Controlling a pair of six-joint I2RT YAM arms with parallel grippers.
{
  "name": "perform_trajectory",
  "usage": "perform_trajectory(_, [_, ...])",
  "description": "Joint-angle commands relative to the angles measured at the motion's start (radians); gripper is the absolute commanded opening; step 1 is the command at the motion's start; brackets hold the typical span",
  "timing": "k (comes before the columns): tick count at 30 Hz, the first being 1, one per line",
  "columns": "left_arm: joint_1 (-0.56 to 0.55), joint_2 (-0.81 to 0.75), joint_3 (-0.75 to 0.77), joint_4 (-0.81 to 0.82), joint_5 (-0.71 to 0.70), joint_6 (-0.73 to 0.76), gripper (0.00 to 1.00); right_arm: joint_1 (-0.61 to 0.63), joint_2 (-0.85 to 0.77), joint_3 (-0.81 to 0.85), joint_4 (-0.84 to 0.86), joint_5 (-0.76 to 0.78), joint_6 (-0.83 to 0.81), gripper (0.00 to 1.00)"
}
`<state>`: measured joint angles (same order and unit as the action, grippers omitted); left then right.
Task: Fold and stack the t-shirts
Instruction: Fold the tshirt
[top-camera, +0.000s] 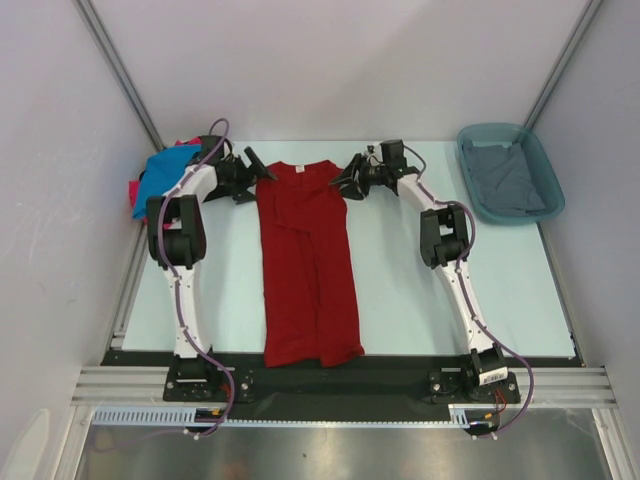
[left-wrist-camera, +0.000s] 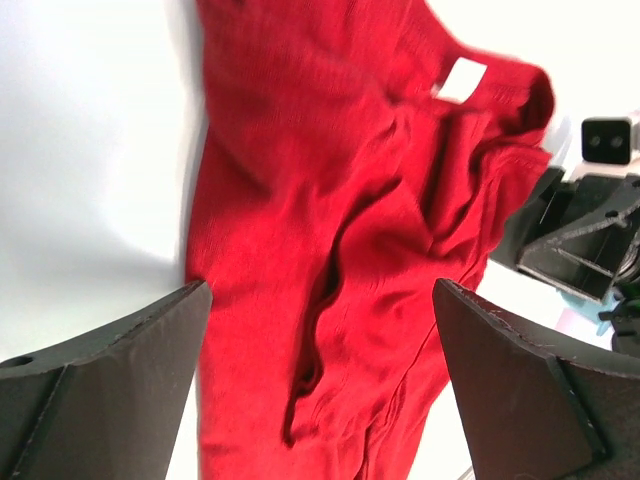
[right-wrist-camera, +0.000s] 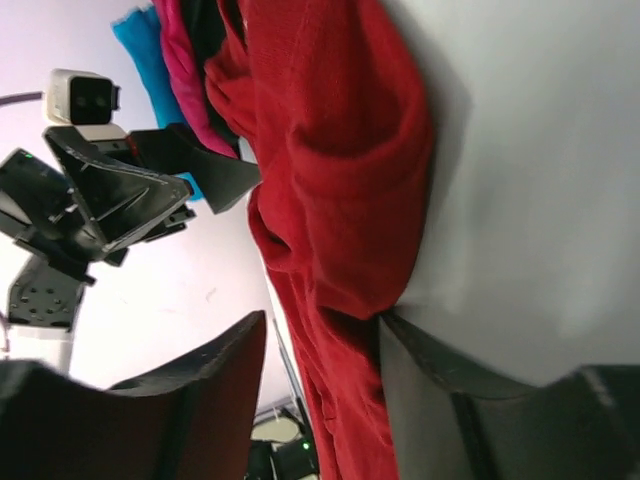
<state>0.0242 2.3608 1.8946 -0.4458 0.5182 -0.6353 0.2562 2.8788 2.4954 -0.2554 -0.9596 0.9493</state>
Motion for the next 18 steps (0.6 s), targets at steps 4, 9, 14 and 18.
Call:
perform_trajectory(4, [0.006, -0.117, -0.075, -0.033, -0.014, 0.063, 1.0, 0.034, 0.062, -0.009, -0.171, 0.104, -0.096, 0.4])
perform_trajectory(9, [0.005, -0.144, -0.083, -0.019, 0.012, 0.046, 1.0, 0.023, 0.062, -0.001, -0.173, 0.173, -0.08, 0.04])
perform_trajectory(14, [0.005, -0.15, -0.077, -0.011, 0.039, 0.033, 1.0, -0.008, 0.045, -0.006, -0.179, 0.249, -0.073, 0.0])
perform_trajectory(18, [0.002, -0.15, -0.075, -0.002, 0.052, 0.026, 1.0, -0.055, -0.012, -0.053, -0.139, 0.309, -0.072, 0.0])
